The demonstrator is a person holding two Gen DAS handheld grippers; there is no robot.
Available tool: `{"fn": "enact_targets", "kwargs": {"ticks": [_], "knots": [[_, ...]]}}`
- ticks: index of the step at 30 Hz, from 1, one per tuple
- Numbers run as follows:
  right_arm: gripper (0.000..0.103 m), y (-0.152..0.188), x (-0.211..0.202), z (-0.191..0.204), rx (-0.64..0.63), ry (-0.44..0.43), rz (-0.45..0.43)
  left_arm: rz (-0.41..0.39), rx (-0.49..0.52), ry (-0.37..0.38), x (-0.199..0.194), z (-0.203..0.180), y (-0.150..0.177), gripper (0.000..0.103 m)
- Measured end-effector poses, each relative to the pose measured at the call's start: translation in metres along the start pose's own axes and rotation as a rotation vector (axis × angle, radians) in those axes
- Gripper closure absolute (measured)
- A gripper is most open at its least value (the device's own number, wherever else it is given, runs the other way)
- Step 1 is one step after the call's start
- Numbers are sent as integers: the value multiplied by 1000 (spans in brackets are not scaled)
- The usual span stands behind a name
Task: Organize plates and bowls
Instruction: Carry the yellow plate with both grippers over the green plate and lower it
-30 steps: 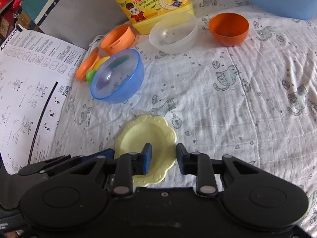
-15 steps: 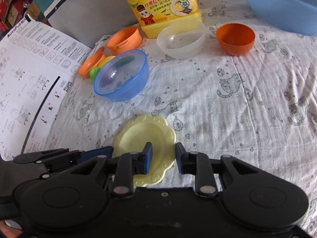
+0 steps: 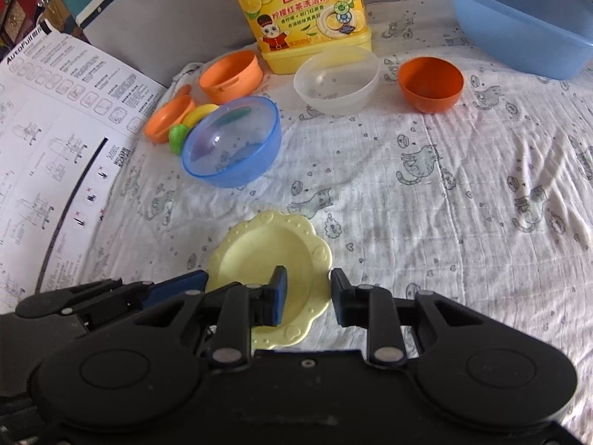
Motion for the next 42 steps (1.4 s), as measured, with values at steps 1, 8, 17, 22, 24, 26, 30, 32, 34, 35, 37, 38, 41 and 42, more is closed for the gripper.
{"fn": "enact_targets", "kwargs": {"ticks": [1,8,17,22,24,26,30,32,34,35,37,38,41,42], "knots": [[76,0,-4,0,5,-8,0,-6,-2,2,-4,0,1,76],[76,7,-22,10,28,-66,7,-45,-34,6,-36,9,9,76],[76,25,-47,39,-2,-139,17,-94,-79,-21,-81,32,32,76],[76,39,-55,63,-40,-166,29,-92,-99,-43,-97,45,50,76],[76,46,-56,70,-54,-172,40,-88,-109,-46,-102,51,59,76],[76,53,-56,76,-68,-173,54,-82,-119,-47,-105,55,68,76],[76,65,-52,86,-92,-168,83,-67,-135,-53,-109,61,86,76],[76,72,-48,89,-102,-162,101,-55,-139,-54,-108,63,94,76],[76,78,-45,93,-115,-152,116,-46,-139,-55,-108,66,101,76],[76,80,-44,94,-118,-150,122,-40,-138,-55,-106,67,104,76],[76,84,-41,95,-122,-144,135,-29,-143,-50,-105,69,109,76],[76,85,-40,95,-124,-141,141,-25,-144,-48,-104,69,112,76],[76,89,-37,96,-129,-133,151,-19,-144,-45,-102,71,115,76],[76,90,-35,96,-130,-129,154,-18,-142,-45,-101,71,116,76]]}}
Point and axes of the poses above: each gripper's, at about its wrist camera, not at the fingertips, and x roughly the way its jaws point, z to its left, y to its underside, the point moved 4 cm from there along x, roughly the way its jaws point, and after that the axes turned 3 degrees about z, right-handed, at the moved point
